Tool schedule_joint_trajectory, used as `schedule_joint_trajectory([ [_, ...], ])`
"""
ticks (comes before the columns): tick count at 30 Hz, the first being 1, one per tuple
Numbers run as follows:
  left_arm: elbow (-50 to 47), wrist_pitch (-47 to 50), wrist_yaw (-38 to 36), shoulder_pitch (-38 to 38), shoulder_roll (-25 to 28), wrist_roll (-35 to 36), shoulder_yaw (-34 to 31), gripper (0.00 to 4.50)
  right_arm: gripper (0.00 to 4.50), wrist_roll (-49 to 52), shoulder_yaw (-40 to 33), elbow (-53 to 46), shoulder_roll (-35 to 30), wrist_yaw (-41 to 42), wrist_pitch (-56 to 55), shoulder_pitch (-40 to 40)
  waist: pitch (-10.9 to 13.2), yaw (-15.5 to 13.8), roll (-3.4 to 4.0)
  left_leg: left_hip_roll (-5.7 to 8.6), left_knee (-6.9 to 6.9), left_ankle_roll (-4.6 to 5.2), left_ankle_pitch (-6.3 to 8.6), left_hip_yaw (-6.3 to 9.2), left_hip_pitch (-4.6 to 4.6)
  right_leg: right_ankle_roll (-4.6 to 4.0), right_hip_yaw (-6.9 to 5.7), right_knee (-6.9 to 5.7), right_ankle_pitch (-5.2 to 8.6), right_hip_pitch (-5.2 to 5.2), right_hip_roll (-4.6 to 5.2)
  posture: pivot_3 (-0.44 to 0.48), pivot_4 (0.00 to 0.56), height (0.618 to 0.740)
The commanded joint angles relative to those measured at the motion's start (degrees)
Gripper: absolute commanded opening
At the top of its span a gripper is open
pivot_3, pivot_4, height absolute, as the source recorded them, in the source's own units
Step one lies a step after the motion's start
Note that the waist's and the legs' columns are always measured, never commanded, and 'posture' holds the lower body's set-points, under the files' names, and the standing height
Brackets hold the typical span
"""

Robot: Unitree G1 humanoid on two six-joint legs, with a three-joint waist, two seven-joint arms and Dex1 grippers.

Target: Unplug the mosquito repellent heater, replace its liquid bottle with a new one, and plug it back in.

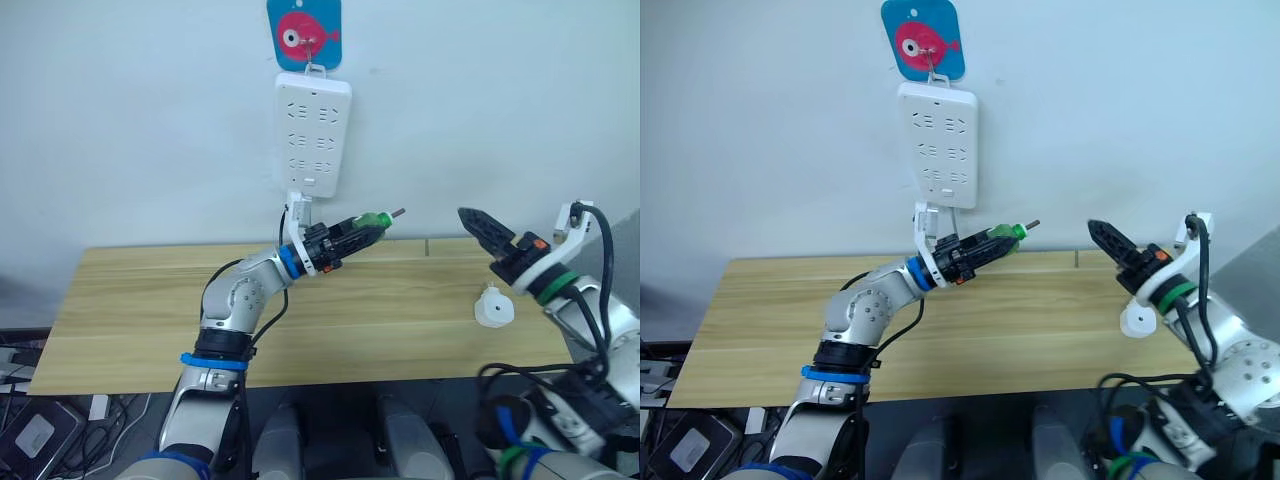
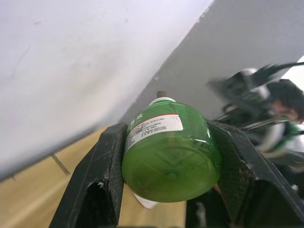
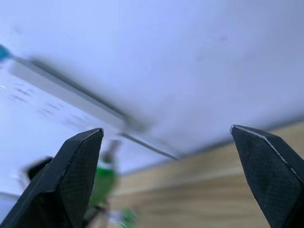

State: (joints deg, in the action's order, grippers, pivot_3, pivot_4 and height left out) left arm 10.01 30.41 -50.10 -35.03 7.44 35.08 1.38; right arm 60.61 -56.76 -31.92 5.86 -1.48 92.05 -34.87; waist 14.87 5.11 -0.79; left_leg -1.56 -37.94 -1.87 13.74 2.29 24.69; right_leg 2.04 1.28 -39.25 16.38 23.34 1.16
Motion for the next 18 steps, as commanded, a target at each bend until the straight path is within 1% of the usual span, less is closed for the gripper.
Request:
schedule_joint_trajectory([
  [1,-1.7,-4.8,-0.4,-0.4,-2.2,-2.3,2.1,2.26,4.48,7.1,0.0,-3.6,4.9,-9.5,-0.1,-0.7,0.0,-0.1,0.02,0.01,0.00,0.00,0.00,0.00,0.01,0.00,0.00,0.02,0.00,0.00,0.00,-0.196,0.234,0.740],
  [3,-2.5,-5.2,-0.1,-0.3,-3.2,-2.4,2.5,2.26,4.48,12.5,2.7,-3.3,7.1,-16.3,-3.5,0.8,0.0,-0.1,0.02,0.06,-0.02,0.00,0.00,0.00,0.05,0.00,0.02,0.07,0.00,0.00,0.05,-0.195,0.232,0.740],
  [5,-3.1,-5.3,0.3,-0.4,-3.7,-2.5,2.6,2.26,4.48,19.3,7.2,-2.2,6.3,-23.0,-8.3,3.5,0.0,0.2,0.04,0.07,-0.01,0.01,0.00,-0.07,0.05,0.00,0.10,0.10,0.00,0.00,0.06,-0.195,0.232,0.740],
  [8,-4.1,-5.0,0.8,-0.3,-4.4,-2.1,2.8,2.26,4.48,28.9,15.0,-0.1,2.6,-31.6,-16.7,7.5,0.0,0.5,0.04,0.02,0.00,0.02,0.01,-0.02,0.04,0.00,0.06,0.09,0.00,0.00,-0.01,-0.195,0.232,0.740],
  [10,-5.0,-4.3,1.1,-0.2,-4.7,-1.6,3.0,2.26,4.48,34.3,19.9,0.8,-0.7,-35.9,-22.1,9.9,0.0,0.7,0.04,0.02,-0.01,0.03,0.01,-0.03,0.04,0.00,0.07,0.08,0.00,0.00,-0.02,-0.188,0.244,0.740],
  [14,-6.7,-2.9,0.5,0.4,-4.5,-1.1,3.7,2.26,4.48,41.9,27.9,1.4,-7.1,-40.7,-31.7,12.9,0.0,1.0,0.04,0.06,-0.02,0.03,0.01,-0.05,0.05,0.01,0.09,0.14,0.01,-0.01,-0.02,-0.184,0.248,0.740],
  [18,-9.1,-1.0,0.0,1.5,-4.0,-0.5,4.2,2.26,4.48,45.7,33.7,1.7,-12.9,-41.9,-38.9,14.4,0.0,1.3,0.04,0.02,0.00,0.03,0.01,-0.02,0.05,0.01,0.07,0.14,0.01,-0.01,-0.10,-0.179,0.247,0.740],
])
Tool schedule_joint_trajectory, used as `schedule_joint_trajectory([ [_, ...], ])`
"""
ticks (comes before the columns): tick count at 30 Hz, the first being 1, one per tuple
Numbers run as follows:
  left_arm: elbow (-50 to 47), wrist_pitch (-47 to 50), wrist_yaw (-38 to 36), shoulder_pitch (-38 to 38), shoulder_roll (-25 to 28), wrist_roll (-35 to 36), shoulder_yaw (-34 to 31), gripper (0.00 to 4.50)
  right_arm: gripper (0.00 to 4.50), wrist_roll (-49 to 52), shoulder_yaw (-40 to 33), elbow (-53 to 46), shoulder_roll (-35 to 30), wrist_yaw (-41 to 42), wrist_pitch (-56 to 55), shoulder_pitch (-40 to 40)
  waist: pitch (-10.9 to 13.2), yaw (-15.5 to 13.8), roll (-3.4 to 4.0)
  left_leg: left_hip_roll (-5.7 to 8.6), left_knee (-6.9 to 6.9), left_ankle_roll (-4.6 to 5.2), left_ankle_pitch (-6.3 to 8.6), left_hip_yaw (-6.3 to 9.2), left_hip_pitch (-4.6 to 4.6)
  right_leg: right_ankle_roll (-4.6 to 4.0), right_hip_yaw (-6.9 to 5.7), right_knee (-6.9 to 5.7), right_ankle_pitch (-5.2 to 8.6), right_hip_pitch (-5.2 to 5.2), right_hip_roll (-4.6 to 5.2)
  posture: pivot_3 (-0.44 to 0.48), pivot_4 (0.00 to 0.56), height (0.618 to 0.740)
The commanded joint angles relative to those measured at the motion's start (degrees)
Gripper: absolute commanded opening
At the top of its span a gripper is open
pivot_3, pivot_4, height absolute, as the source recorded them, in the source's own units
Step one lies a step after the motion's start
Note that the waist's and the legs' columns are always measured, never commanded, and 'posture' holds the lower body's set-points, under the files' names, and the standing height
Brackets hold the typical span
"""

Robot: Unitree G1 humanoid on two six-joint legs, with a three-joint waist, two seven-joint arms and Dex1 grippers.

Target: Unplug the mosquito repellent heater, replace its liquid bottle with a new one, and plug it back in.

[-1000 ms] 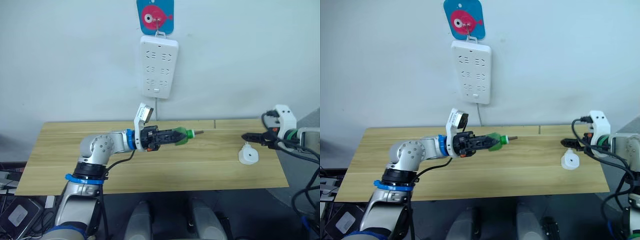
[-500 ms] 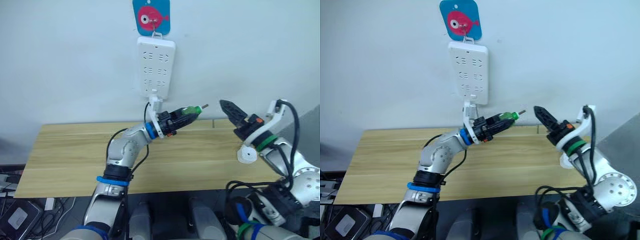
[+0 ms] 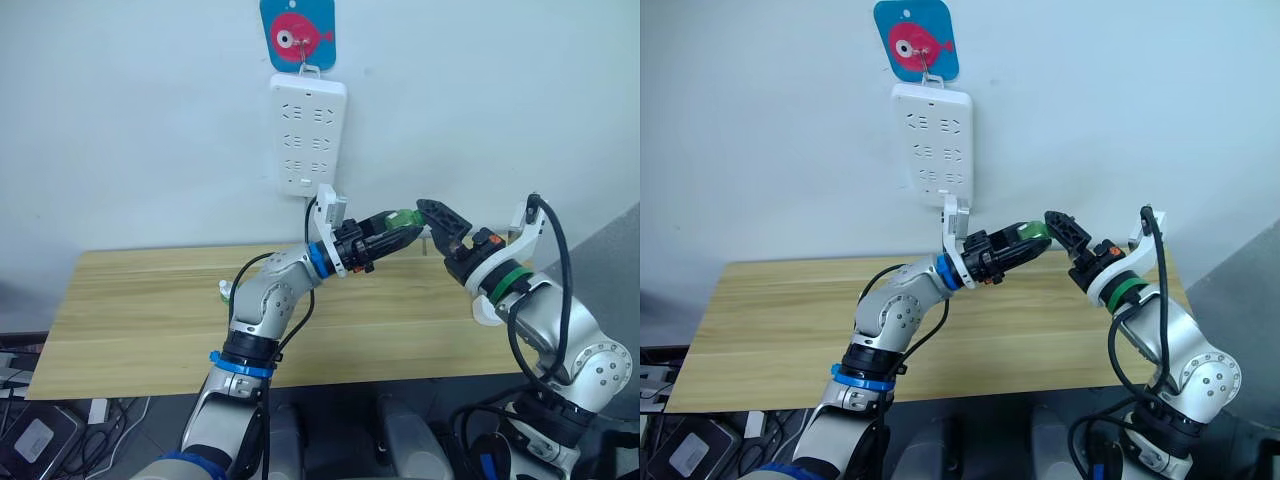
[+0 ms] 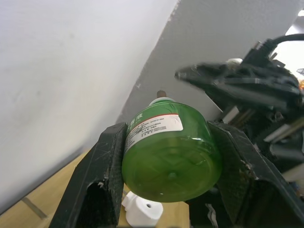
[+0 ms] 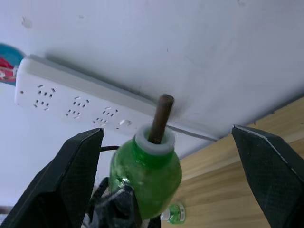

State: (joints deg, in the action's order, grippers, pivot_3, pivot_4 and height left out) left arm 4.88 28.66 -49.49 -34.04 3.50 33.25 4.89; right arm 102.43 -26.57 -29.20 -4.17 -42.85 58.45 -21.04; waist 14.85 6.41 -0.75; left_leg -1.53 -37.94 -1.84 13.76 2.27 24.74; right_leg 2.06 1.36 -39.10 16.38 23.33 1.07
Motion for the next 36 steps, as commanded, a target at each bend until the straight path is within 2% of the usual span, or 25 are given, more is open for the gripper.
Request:
schedule_joint_trajectory([
  [1,-4.4,0.9,-0.5,0.7,0.0,1.4,0.9,2.26,4.48,4.4,4.6,-0.9,-4.2,-0.5,-6.9,0.9,0.0,0.1,0.00,0.00,0.00,0.00,0.00,0.01,0.00,0.00,0.00,0.00,0.00,0.00,-0.02,-0.179,0.247,0.740],
  [4,-5.1,1.3,-0.2,1.1,0.2,1.5,1.0,2.26,4.48,6.3,7.7,-1.1,-7.8,0.3,-10.8,1.8,0.0,0.0,0.00,0.00,0.00,0.00,0.00,0.03,0.00,0.00,-0.02,0.01,0.01,0.00,-0.03,-0.176,0.246,0.740],
  [7,-5.3,1.5,-0.1,1.1,0.2,1.6,1.0,2.26,3.94,8.0,10.4,-1.8,-10.3,1.0,-14.0,2.6,0.0,0.0,-0.01,0.01,0.00,0.00,0.00,0.01,0.00,0.00,0.01,0.02,0.01,0.00,-0.03,-0.175,0.245,0.740],
  [14,-5.3,1.7,-0.3,1.0,0.2,1.6,1.1,2.26,1.49,10.4,14.4,-2.7,-15.5,3.0,-18.9,4.1,0.0,-0.2,-0.01,0.00,0.00,0.00,0.00,0.01,0.01,0.01,0.01,0.04,0.01,0.00,-0.03,-0.173,0.245,0.740],
  [16,-5.3,1.7,-0.4,1.0,0.2,1.5,1.2,2.26,0.93,10.5,15.3,-2.8,-16.4,3.6,-19.9,4.3,0.0,-0.2,-0.02,0.00,0.00,0.00,0.00,0.00,0.00,0.01,0.02,0.04,0.01,0.00,-0.02,-0.173,0.245,0.740],
  [19,-5.1,1.4,-0.3,0.9,0.3,1.0,1.5,2.26,0.85,10.6,16.3,-3.1,-17.1,4.3,-21.4,4.5,0.0,-0.3,-0.02,0.00,0.00,0.00,0.00,0.01,0.00,0.01,0.01,0.04,0.01,0.00,-0.04,-0.173,0.245,0.740],
  [21,-4.9,1.3,-0.2,0.9,0.3,0.7,1.8,2.98,0.85,10.6,16.8,-3.2,-17.4,4.7,-22.1,4.6,0.0,-0.3,-0.02,0.00,0.00,0.00,0.00,0.01,0.00,0.01,0.01,0.04,0.01,0.00,-0.04,-0.173,0.245,0.740],
  [26,-4.9,0.8,-2.7,0.2,3.6,-1.1,3.4,4.39,0.85,10.2,16.8,-2.6,-19.8,5.9,-23.2,5.5,0.0,-0.4,-0.02,0.00,0.00,0.00,0.00,0.01,0.00,0.01,0.02,0.05,0.01,0.00,-0.03,-0.165,0.242,0.740],
  [30,-4.4,-3.2,-6.0,-0.8,8.3,-5.4,5.5,4.50,0.85,5.1,16.5,-1.0,-22.8,10.3,-22.2,7.3,0.0,-0.7,-0.02,0.00,0.01,0.00,0.00,0.01,0.00,0.01,0.01,0.04,0.01,0.00,-0.05,-0.151,0.238,0.740],
  [34,-5.3,-6.7,-8.6,0.0,12.2,-9.0,7.5,4.50,0.85,-11.2,18.1,1.5,-27.7,21.4,-20.4,9.0,0.0,-1.5,-0.02,0.00,0.01,0.00,0.00,-0.02,0.00,0.01,0.03,0.09,0.01,0.00,-0.04,-0.138,0.233,0.740],
  [36,-6.1,-11.2,-10.6,1.1,14.5,-12.3,9.7,4.50,0.85,-22.5,20.8,2.2,-30.3,27.9,-21.3,9.4,0.0,-1.6,-0.01,0.01,0.01,0.00,0.00,-0.02,0.00,0.01,0.04,0.09,0.01,0.00,-0.03,-0.129,0.228,0.740],
])
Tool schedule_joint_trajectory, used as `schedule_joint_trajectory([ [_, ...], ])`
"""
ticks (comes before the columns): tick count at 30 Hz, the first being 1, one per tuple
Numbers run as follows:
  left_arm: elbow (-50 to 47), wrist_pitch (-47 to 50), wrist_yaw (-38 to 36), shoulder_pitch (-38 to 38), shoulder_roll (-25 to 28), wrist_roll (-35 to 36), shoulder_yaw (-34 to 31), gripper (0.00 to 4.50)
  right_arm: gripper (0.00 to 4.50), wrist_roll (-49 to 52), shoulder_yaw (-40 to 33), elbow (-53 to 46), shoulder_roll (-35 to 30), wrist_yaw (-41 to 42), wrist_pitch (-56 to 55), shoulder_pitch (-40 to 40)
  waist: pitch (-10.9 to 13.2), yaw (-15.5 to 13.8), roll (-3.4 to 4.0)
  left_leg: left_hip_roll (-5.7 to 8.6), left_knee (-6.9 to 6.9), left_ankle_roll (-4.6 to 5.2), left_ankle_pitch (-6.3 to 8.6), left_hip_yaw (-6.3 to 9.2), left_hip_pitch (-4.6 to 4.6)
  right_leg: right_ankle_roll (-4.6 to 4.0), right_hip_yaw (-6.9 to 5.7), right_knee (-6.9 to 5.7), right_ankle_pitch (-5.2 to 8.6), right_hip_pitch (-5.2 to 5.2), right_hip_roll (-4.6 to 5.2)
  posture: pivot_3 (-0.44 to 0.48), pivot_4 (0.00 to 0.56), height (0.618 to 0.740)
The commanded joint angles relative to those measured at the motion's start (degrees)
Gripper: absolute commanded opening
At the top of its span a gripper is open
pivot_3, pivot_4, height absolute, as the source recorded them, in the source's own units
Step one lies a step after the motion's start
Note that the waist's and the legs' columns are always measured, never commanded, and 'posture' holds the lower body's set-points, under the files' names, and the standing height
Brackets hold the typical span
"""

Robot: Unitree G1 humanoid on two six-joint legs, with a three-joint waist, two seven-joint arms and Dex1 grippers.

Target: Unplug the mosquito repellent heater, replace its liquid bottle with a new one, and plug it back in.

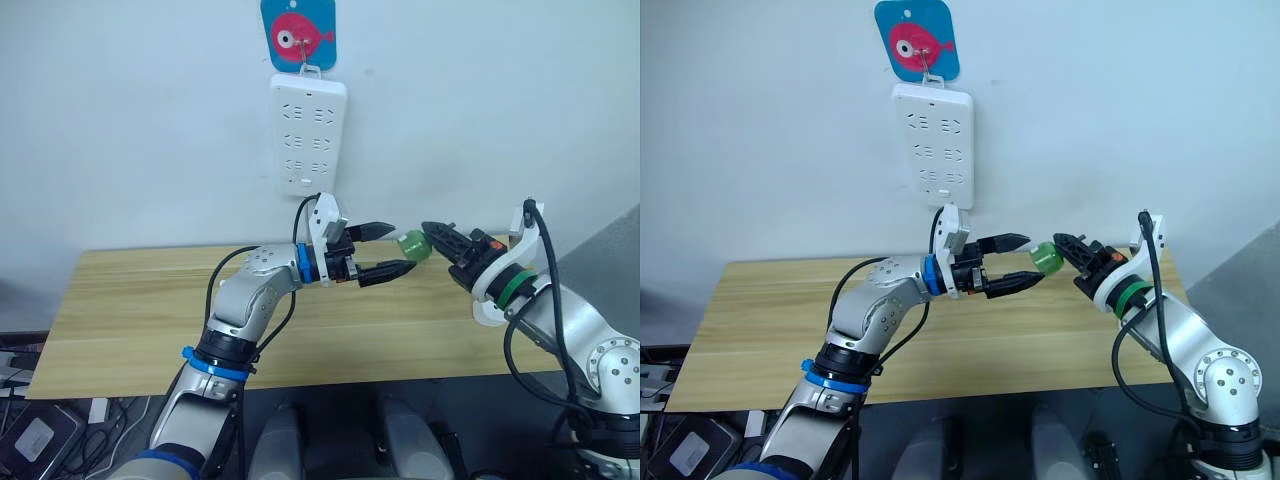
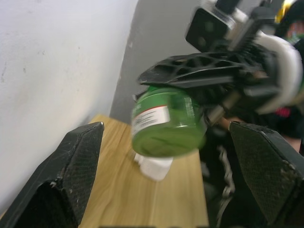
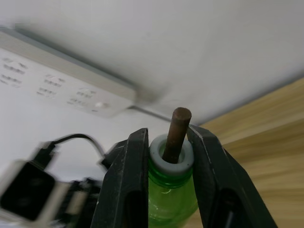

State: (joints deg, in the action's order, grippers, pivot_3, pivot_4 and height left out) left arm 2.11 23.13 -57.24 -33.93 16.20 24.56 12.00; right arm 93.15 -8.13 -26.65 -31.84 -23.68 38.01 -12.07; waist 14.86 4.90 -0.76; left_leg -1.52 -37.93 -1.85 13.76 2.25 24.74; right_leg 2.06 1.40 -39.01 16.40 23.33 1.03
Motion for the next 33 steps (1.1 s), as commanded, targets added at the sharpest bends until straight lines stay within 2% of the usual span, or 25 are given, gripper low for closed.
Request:
schedule_joint_trajectory([
  [1,-3.5,-7.8,-3.9,1.6,2.6,-4.9,3.6,4.50,0.85,-17.6,3.5,-0.1,-3.1,11.2,-1.3,0.6,0.0,-0.1,0.00,0.00,0.00,0.00,0.00,0.00,0.00,0.00,0.00,0.00,0.00,0.00,0.00,-0.129,0.228,0.740],
  [6,-0.7,-17.5,-1.8,4.7,3.5,-12.0,6.0,4.50,0.85,-46.0,12.3,2.4,-6.0,21.9,-10.4,1.3,0.0,-0.3,0.01,-0.02,0.01,-0.01,0.00,0.04,-0.02,0.00,-0.04,-0.01,0.00,0.00,0.00,-0.124,0.215,0.740],
  [9,0.2,-18.0,0.9,6.0,1.4,-12.5,5.7,4.50,0.85,-62.6,18.1,8.4,-5.4,25.9,-19.7,1.8,0.0,-0.3,0.01,0.00,-0.03,-0.01,-0.01,0.02,-0.02,0.00,-0.02,-0.02,0.00,0.00,0.02,-0.124,0.215,0.740],
  [15,0.2,-19.8,3.7,8.7,-0.5,-13.0,5.1,4.50,0.85,-78.8,19.9,23.6,1.5,27.6,-32.7,3.5,-0.1,-0.6,0.00,-0.01,-0.02,-0.05,-0.03,0.00,-0.02,-0.01,-0.02,-0.04,-0.01,0.00,0.08,-0.114,0.196,0.740],
  [20,1.3,-21.6,5.6,9.5,-0.6,-14.2,4.6,4.50,0.85,-85.6,18.4,35.9,7.1,27.0,-38.9,1.1,-0.2,-0.7,0.05,-0.03,-0.03,-0.07,-0.04,-0.06,-0.10,-0.02,0.04,-0.14,-0.02,0.00,0.08,-0.102,0.190,0.740],
  [26,0.5,-20.5,5.2,9.8,-0.1,-13.6,4.5,4.50,0.85,-87.4,14.5,48.2,12.6,27.9,-44.1,-3.1,-0.2,-0.7,0.08,-0.01,-0.02,-0.25,-0.14,-0.18,-0.16,-0.02,0.16,-0.20,-0.02,0.00,0.09,-0.096,0.197,0.740],
  [33,0.8,-20.2,4.9,9.5,0.2,-13.5,4.4,4.50,0.85,-89.1,11.8,55.3,14.9,29.2,-47.1,-4.7,-0.3,-0.8,0.06,-0.02,0.03,-0.24,-0.13,-0.59,-0.39,-0.01,0.72,-0.30,-0.03,0.00,0.09,-0.089,0.201,0.740],
])
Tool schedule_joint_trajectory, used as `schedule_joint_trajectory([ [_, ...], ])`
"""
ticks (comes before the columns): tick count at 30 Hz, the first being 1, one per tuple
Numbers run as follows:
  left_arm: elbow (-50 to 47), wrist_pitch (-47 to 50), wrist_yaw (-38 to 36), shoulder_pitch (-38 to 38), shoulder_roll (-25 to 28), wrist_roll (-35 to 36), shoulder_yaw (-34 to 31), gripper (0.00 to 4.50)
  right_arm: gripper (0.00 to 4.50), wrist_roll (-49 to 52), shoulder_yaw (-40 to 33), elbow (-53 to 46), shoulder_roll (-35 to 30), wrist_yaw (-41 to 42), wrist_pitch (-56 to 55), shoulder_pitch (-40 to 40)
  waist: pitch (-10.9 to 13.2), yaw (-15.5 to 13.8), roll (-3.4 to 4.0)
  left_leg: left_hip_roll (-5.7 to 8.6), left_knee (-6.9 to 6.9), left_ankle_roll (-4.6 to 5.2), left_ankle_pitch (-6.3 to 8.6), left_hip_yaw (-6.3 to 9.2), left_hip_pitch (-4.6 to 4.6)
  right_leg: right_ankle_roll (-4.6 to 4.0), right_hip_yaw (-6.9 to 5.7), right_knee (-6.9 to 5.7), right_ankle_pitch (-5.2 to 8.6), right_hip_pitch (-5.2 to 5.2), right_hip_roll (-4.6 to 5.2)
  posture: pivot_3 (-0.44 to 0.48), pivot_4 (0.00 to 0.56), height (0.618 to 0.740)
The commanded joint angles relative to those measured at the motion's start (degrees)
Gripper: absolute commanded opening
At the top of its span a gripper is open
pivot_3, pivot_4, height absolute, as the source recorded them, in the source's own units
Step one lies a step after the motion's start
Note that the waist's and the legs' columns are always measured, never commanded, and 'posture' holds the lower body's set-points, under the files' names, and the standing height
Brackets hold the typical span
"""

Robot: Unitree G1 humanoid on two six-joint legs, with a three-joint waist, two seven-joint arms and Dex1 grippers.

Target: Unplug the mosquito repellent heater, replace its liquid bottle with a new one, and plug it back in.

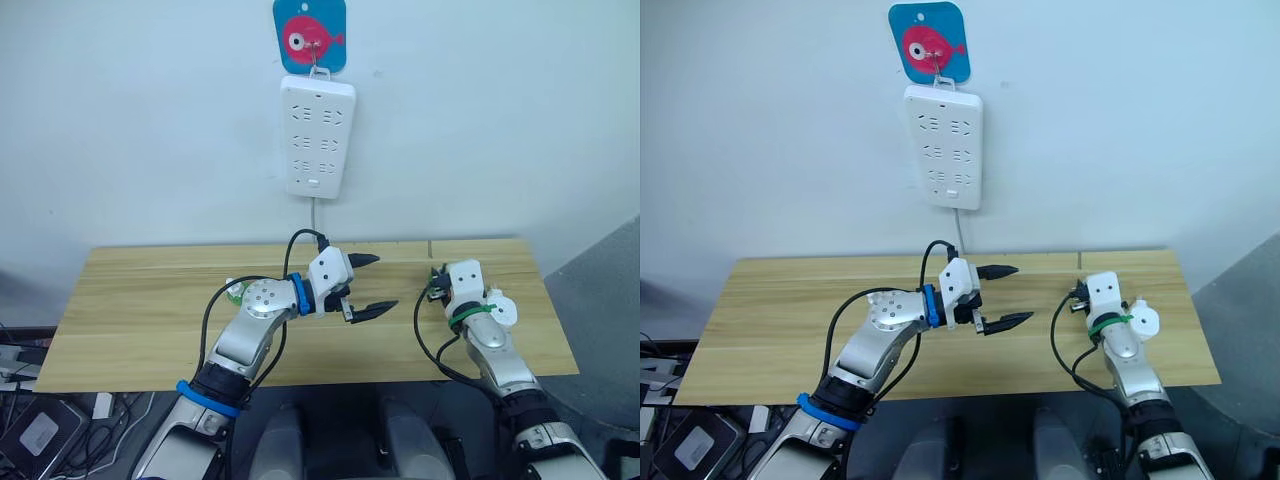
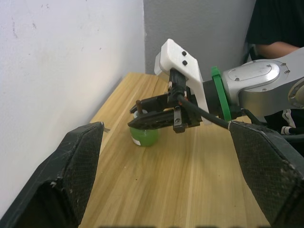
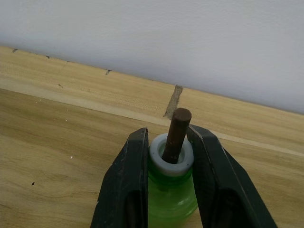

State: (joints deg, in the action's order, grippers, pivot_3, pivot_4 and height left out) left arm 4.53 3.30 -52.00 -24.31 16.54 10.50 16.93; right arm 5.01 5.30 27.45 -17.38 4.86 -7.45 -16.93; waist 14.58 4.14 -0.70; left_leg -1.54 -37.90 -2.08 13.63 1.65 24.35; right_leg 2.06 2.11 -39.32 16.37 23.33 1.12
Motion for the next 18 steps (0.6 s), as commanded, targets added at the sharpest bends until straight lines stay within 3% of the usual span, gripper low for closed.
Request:
schedule_joint_trajectory([
  [1,-1.7,-0.4,-0.3,-0.1,-0.2,0.5,-0.5,4.50,0.85,-1.0,-1.9,1.6,0.6,0.9,-2.1,0.1,0.0,0.0,-0.02,0.00,0.00,0.01,0.01,-0.06,-0.04,0.00,0.02,-0.04,0.00,0.00,0.00,-0.089,0.201,0.740],
  [2,-1.8,-0.4,-0.3,0.0,-0.2,0.5,-0.4,4.50,0.85,-1.2,-2.1,1.9,0.8,1.2,-2.4,0.1,-0.1,0.0,-0.03,0.00,0.00,0.03,0.02,-0.13,-0.10,0.00,0.04,-0.10,0.00,0.00,0.00,-0.089,0.201,0.740],
  [7,-2.0,-0.2,0.8,0.4,-0.9,0.2,-0.3,4.50,2.52,-0.1,-3.9,-0.5,2.4,2.8,-3.1,1.3,-0.2,0.0,-0.02,-0.01,0.00,0.16,0.09,-0.27,-0.39,0.01,0.17,-0.31,0.00,-0.08,-0.03,-0.085,0.209,0.740],
  [12,-2.5,-0.2,0.7,1.4,-0.7,0.4,-0.3,4.50,4.35,0.3,-5.1,-10.2,1.7,5.2,-0.3,6.0,-0.2,0.0,0.00,-0.02,0.00,0.16,0.10,-0.28,-0.42,0.01,0.21,-0.33,0.00,-0.08,-0.03,-0.093,0.218,0.740],
  [18,-2.8,-1.7,1.9,3.8,-0.5,0.6,-1.6,4.50,4.47,2.1,-6.8,-30.4,-1.2,7.9,8.1,12.9,-0.2,0.0,-0.01,-0.02,-0.01,0.17,0.11,-0.23,-0.43,0.02,0.23,-0.35,0.01,-0.08,-0.03,-0.111,0.228,0.740],
])
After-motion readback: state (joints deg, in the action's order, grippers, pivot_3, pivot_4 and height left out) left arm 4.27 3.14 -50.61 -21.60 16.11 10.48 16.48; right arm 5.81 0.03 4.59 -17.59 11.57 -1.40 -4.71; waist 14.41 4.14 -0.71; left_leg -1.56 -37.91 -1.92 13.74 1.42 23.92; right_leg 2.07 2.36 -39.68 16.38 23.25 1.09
